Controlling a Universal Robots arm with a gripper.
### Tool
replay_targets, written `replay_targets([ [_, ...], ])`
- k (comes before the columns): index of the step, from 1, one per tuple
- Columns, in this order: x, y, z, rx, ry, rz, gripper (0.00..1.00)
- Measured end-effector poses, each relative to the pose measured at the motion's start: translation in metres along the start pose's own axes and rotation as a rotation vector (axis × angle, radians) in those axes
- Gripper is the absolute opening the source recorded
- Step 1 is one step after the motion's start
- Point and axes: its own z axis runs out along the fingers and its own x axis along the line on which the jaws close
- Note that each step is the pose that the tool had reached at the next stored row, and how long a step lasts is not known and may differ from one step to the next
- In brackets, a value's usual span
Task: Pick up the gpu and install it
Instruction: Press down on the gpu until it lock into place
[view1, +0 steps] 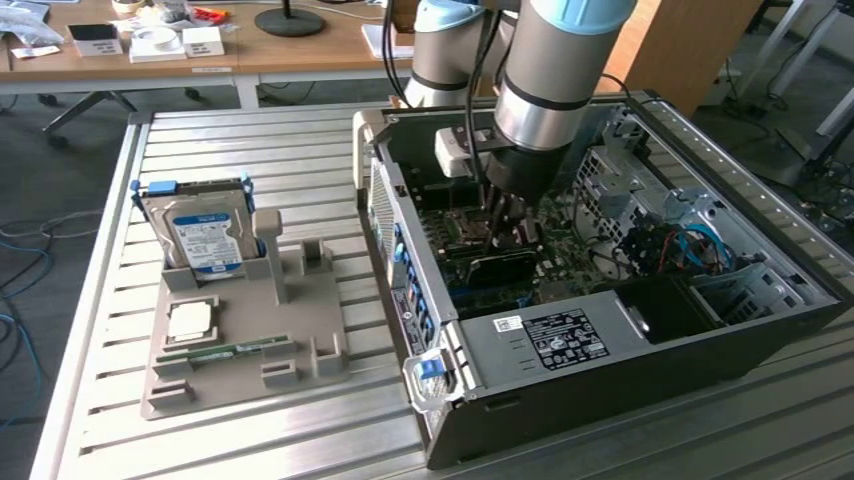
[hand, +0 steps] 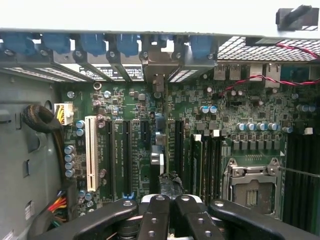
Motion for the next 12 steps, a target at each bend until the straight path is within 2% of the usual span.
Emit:
replay_targets([
  [12,0.0001,0.0002,0.0046,-0.0001,0.0001,0.0,0.11],
])
